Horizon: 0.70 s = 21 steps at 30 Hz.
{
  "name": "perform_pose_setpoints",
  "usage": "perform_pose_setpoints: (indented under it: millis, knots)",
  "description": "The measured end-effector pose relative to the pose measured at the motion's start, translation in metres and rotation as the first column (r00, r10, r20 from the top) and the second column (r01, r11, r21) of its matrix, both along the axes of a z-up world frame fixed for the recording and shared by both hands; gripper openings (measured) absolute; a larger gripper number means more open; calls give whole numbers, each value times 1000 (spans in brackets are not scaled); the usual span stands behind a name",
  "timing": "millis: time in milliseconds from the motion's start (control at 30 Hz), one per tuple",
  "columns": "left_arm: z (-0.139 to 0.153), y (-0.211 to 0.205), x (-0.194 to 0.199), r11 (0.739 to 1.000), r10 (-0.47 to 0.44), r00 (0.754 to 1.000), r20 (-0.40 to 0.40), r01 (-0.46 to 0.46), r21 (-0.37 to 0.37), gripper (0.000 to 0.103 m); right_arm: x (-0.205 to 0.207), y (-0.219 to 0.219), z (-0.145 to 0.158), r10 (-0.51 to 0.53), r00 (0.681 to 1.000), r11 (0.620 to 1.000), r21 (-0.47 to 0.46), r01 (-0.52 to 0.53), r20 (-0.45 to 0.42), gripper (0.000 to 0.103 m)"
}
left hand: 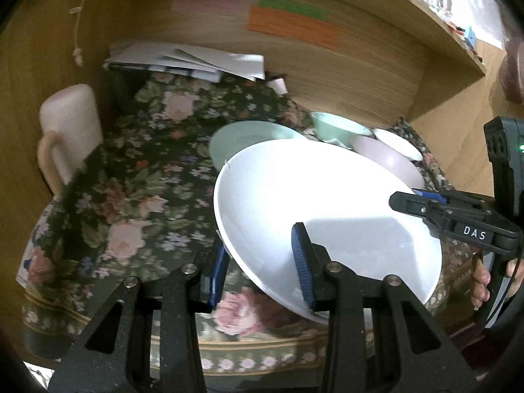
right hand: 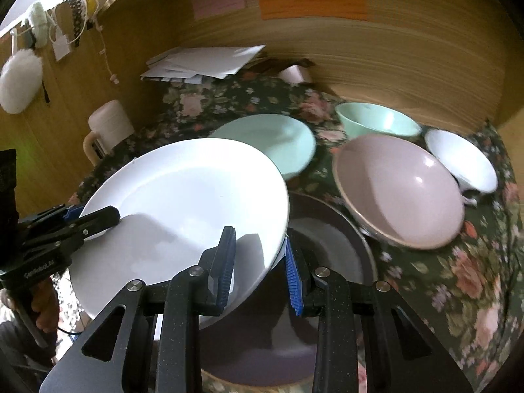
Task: Organize plates and bowls
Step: 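Lift the white plate with both tools and carry it over the dark plate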
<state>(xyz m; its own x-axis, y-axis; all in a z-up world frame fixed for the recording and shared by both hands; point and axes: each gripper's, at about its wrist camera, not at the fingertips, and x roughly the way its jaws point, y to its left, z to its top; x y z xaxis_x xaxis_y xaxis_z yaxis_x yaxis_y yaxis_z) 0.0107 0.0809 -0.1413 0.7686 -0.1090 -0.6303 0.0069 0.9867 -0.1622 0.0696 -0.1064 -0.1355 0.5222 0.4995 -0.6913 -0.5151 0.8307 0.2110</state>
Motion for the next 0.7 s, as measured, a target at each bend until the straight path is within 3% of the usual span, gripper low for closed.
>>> perform_pose_setpoints:
  millis: [700]
  knots:
    - [-34,-46,26,994,-107,988,-109,109,16,38,-2,-50,-44,-126,987,992,19,129,-101,26]
